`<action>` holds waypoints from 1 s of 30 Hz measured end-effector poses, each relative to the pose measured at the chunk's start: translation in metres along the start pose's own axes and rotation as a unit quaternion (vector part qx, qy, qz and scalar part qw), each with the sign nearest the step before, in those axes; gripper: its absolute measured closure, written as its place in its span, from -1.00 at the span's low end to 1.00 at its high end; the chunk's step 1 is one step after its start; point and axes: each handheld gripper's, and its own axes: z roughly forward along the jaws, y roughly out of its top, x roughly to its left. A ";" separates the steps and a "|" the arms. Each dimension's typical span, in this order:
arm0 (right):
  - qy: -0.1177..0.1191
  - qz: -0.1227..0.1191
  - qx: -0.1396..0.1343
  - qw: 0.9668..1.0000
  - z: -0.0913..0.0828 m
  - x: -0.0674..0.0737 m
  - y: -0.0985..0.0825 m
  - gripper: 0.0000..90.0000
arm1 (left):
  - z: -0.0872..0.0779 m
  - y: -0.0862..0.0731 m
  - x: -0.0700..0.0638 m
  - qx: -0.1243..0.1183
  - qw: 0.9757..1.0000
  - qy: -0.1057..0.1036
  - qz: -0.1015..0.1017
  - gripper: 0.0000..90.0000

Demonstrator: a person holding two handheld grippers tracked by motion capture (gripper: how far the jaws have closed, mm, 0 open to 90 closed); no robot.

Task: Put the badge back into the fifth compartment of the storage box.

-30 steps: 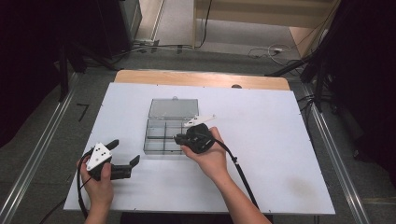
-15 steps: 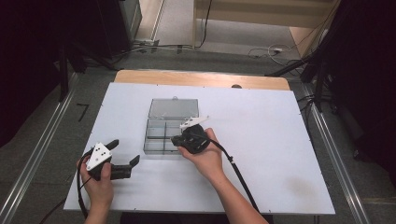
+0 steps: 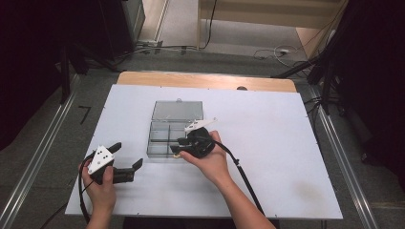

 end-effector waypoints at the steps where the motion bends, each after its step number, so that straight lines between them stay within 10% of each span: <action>1: 0.004 -0.003 -0.003 1.000 -0.001 0.000 0.000 0.03 | 0.000 0.000 0.000 0.000 1.000 0.000 0.000 -0.94; 20: 0.008 -0.041 -0.057 0.998 -0.045 0.002 -0.007 -1.00 | 0.000 0.000 0.000 -0.002 1.000 0.000 -0.001 -0.94; 30: -0.009 -0.027 -0.086 0.996 -0.072 -0.012 -0.022 -1.00 | 0.000 0.000 0.000 -0.002 1.000 0.001 -0.001 -0.94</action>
